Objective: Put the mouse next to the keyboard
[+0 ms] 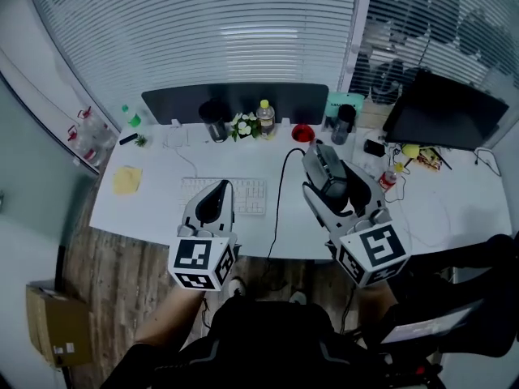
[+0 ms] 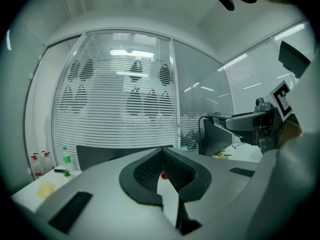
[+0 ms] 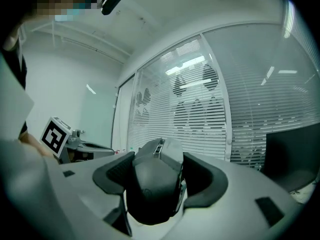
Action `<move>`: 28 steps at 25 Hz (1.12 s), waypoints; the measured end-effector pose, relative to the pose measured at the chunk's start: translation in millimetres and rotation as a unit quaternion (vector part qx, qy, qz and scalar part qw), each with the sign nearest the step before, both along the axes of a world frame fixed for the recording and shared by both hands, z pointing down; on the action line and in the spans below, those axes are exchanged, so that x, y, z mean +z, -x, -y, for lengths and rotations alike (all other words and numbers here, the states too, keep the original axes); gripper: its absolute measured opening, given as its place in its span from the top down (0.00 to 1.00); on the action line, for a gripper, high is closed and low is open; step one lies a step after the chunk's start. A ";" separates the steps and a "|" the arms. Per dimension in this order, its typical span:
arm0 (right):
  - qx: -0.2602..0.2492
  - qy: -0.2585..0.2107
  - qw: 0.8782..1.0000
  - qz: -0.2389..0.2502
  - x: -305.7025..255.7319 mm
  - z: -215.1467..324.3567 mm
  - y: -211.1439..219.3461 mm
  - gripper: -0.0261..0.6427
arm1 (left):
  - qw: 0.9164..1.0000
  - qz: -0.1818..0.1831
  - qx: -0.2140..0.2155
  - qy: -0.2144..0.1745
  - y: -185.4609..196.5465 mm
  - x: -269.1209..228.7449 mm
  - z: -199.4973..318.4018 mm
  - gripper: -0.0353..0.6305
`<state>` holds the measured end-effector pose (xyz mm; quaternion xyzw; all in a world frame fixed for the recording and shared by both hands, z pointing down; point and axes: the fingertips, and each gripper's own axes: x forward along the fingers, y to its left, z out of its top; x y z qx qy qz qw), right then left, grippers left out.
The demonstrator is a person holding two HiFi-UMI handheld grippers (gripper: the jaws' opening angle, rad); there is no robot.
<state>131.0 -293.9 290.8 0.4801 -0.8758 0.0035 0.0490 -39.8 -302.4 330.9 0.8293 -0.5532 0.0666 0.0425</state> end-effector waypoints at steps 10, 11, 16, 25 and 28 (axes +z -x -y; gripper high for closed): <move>0.084 0.022 0.996 -0.021 32.9 35.1 16.5 0.51 | 1.000 -0.012 0.022 -0.012 37.4 12.7 45.2 0.90; 0.089 0.024 0.995 -0.022 37.1 38.5 16.8 0.51 | 1.000 -0.017 0.015 -0.018 42.8 13.9 49.4 0.90; 0.107 0.065 0.992 -0.028 75.5 59.3 12.9 0.51 | 1.000 -0.013 0.010 0.020 54.1 46.0 65.4 0.90; 0.124 0.128 0.983 -0.043 168.6 89.2 -1.8 0.51 | 0.998 0.006 -0.005 0.065 59.2 120.8 75.8 0.90; 0.118 0.156 0.980 -0.046 200.8 97.5 -5.4 0.51 | 0.995 0.003 0.006 0.102 51.1 146.7 77.2 0.90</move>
